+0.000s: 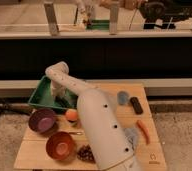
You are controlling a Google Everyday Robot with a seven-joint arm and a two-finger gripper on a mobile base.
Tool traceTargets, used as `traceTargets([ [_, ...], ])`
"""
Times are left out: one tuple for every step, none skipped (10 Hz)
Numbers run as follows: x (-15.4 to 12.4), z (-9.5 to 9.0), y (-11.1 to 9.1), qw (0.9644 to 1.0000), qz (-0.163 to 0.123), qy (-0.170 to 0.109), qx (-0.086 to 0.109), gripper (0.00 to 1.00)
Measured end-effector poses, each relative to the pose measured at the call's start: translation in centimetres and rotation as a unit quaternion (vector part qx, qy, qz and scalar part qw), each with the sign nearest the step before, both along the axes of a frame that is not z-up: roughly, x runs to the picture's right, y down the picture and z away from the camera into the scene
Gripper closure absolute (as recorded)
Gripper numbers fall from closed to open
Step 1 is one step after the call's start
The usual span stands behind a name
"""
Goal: Place brush in paper cup
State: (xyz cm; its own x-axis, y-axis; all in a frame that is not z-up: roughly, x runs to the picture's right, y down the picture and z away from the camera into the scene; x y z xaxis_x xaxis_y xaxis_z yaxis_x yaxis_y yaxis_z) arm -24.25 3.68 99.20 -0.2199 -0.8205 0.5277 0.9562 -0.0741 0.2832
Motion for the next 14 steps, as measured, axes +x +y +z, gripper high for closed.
traceTargets([
  [0.4, 0.1, -0.1, 1.0, 0.003, 0.001, 0.003, 0.78],
  [1.1, -0.1, -0.5, 0.9999, 0.009, -0.004, 0.011, 0.78],
  [2.0, -0.3, -0.9, 0.9998, 0.011, -0.004, 0.015, 0.78],
  [2.5, -0.6, -1.4, 0.9997, 0.008, -0.008, 0.023, 0.78],
  [2.8, -0.9, -2.1, 0.9994, 0.002, -0.015, 0.032, 0.78],
  [3.0, -1.3, -2.7, 0.999, -0.005, -0.021, 0.04, 0.78],
  [3.6, -1.6, -3.4, 0.9984, -0.009, -0.028, 0.047, 0.78],
  [4.5, -1.8, -4.2, 0.9979, -0.011, -0.033, 0.055, 0.78],
  [4.8, -2.0, -4.6, 0.9972, -0.015, -0.04, 0.061, 0.78],
  [5.1, -2.6, -5.1, 0.996, -0.023, -0.052, 0.069, 0.78],
  [5.0, -3.2, -5.4, 0.9945, -0.03, -0.067, 0.074, 0.8],
  [5.5, -4.0, -6.0, 0.993, -0.032, -0.081, 0.08, 0.86],
  [6.1, -4.5, -6.5, 0.9916, -0.034, -0.092, 0.084, 0.89],
  [6.3, -5.1, -7.1, 0.9899, -0.039, -0.104, 0.089, 0.9],
])
